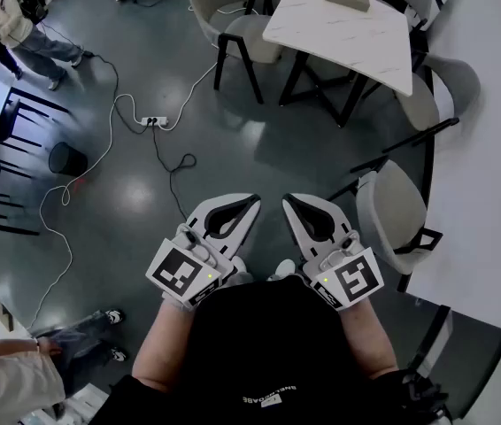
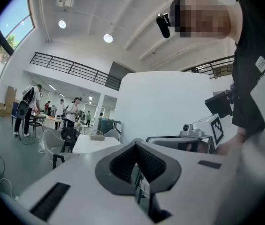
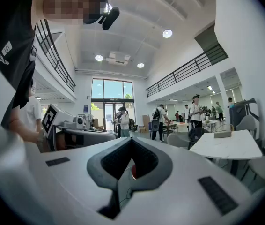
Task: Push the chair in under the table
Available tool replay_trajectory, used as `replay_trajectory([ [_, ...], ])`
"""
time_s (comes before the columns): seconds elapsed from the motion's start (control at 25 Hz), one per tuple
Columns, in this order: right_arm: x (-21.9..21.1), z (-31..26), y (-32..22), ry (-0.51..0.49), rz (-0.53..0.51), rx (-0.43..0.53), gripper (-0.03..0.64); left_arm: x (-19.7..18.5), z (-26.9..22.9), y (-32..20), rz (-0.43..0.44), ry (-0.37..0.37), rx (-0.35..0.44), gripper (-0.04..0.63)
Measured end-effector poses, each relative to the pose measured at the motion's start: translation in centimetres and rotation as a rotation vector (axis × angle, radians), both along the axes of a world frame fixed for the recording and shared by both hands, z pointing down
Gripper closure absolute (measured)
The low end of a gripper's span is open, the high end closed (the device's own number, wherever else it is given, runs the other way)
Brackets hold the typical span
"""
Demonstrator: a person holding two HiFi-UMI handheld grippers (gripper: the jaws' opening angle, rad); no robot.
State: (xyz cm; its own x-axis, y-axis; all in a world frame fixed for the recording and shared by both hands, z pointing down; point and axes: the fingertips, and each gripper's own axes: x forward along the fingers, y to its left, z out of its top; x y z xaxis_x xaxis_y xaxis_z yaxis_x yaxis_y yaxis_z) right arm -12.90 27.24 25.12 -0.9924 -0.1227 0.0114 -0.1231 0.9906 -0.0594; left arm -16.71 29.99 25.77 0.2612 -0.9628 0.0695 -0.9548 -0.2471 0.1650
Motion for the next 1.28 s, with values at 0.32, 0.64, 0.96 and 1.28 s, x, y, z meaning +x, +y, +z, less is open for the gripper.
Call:
replay_trajectory([
  [0.32,1.0,1.3,-1.4,0.012,0.045,-0.048,0.609,-0.5,0.2,-0.3,-0.021,0.042,0.001,0.592],
  [0.64,2.6,1.1,-2.4,-0.007,0.086,-0.087,0.609,0.7,0.3,-0.6,-0.006,0.061,-0.008,0.592],
  [0.96,7.0,1.1,-4.3,-0.029,0.143,-0.12,0.607,4.8,0.5,-2.3,0.05,0.057,-0.018,0.592],
  [1.28,13.0,1.7,-7.2,-0.042,0.177,-0.144,0.607,10.8,1.0,-5.0,0.076,0.065,-0.032,0.592],
])
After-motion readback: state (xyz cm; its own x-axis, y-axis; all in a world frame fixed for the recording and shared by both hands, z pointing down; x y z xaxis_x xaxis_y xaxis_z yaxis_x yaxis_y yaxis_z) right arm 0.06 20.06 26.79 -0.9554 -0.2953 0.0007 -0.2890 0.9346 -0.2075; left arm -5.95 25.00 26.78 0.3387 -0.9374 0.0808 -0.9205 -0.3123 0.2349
